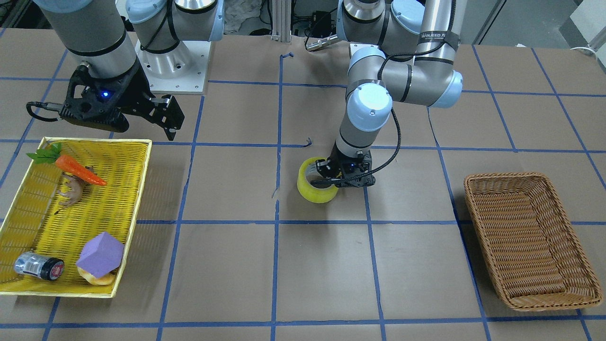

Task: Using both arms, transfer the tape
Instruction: 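Carry the tape roll with the left gripper over the wicker basket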

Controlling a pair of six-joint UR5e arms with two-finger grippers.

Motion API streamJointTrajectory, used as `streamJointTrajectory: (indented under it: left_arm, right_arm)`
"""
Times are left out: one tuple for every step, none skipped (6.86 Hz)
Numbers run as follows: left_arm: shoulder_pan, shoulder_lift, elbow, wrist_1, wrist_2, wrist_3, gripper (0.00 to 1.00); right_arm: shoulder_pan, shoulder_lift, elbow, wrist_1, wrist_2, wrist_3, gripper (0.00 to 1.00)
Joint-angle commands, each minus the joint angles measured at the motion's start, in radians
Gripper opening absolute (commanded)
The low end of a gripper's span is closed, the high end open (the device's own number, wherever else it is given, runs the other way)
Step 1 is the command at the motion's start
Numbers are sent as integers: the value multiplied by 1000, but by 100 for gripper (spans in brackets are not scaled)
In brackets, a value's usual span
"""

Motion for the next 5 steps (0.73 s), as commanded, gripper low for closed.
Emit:
streamJointTrajectory:
  left_arm:
    - [230,49,84,-154,43,280,0]
    - [356,52,159,-220,45,408,0]
    - [468,52,221,-286,66,576,0]
    - [586,43,234,-300,74,751,0]
    - [678,34,238,-287,74,868,0]
  right_arm:
    - [1,-4,-2,0,-3,0,100]
    - [1,-4,-2,0,-5,0,100]
    - [-1,-4,-3,0,-3,0,100]
    - [-1,-7,-2,0,1,0,100]
    - [-1,-7,-2,0,-5,-2,100]
